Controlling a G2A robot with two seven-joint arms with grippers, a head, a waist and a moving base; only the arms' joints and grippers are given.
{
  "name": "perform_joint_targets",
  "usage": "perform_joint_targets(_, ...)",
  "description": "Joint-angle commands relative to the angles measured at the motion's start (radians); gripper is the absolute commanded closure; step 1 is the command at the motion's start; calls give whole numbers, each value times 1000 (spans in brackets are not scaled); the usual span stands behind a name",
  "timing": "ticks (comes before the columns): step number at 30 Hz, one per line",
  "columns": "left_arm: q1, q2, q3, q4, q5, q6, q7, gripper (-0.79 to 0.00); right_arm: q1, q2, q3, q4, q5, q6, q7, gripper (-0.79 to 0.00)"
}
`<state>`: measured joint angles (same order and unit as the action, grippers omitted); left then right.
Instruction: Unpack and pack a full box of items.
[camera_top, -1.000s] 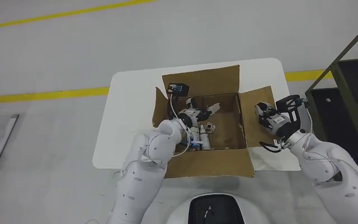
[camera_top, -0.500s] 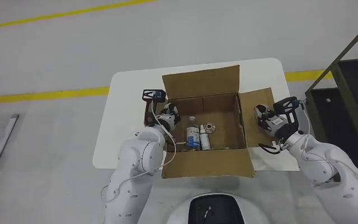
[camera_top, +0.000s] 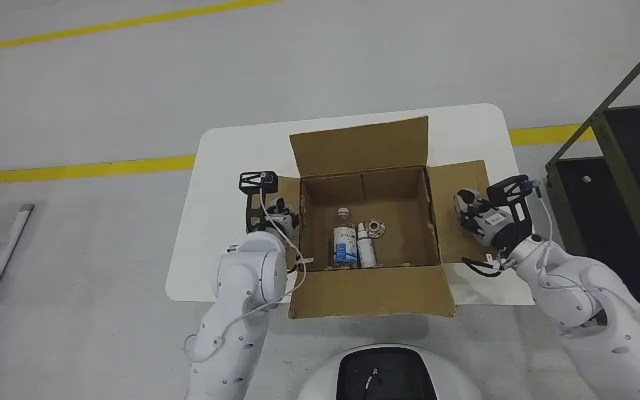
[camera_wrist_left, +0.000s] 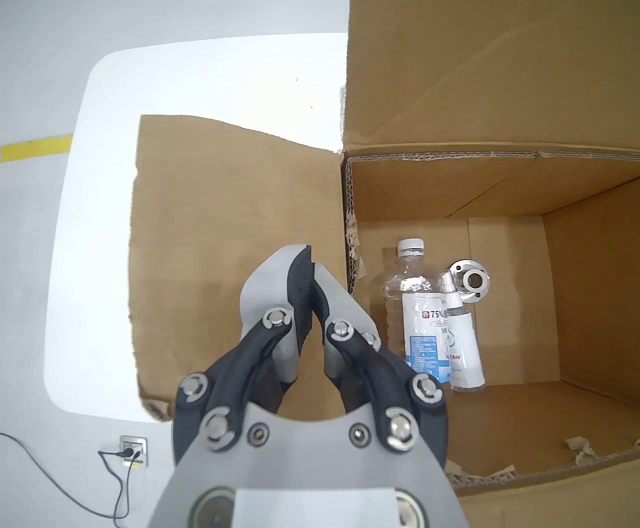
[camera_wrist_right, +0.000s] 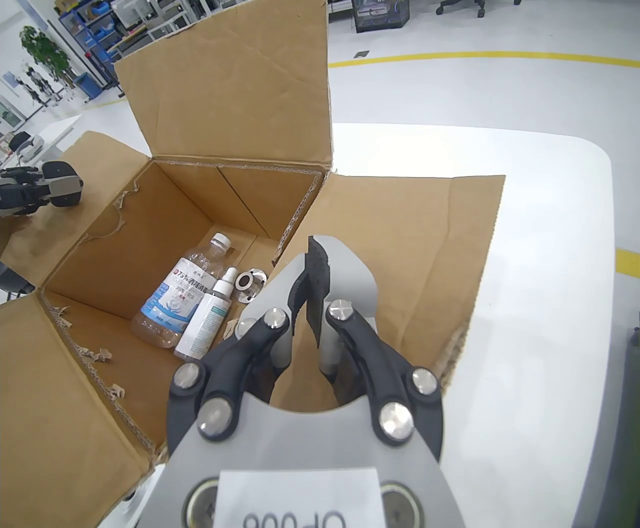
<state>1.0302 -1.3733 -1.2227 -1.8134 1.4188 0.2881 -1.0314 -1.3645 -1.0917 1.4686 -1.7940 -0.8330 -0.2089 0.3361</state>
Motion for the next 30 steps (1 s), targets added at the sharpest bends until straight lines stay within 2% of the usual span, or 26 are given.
perform_joint_targets(1, 3, -1, 1, 13, 1, 3, 5, 0, 0, 0, 0, 0, -2, 0, 1, 0)
perform_joint_targets(6, 7, -5, 3, 38, -2, 5, 25, 0, 0, -2, -1, 1, -1, 3, 2, 0)
perform_joint_targets(7, 6, -7, 5, 34, -12, 6, 29, -139, 1, -2, 0, 0, 2, 2, -1, 0)
perform_joint_targets(10, -4, -12, 15, 10, -52, -1, 42, -785, -3, -3, 11, -16, 22, -8, -24, 0)
perform_joint_targets(15, -39, -23, 56, -38, -107, -33, 66, -785, -26, 1, 72, -78, 43, -28, -72, 0)
perform_joint_targets(20, -98, -36, 122, -32, -156, -81, 52, -785, -71, 5, 150, -148, 33, -23, -95, 0)
perform_joint_targets(26, -180, -62, 235, 85, -208, -98, -13, -785, -122, 9, 224, -189, 25, -21, -98, 0)
perform_joint_targets(30, -213, -79, 282, 173, -245, -65, -31, -785, -155, 10, 259, -205, -30, -5, -121, 0)
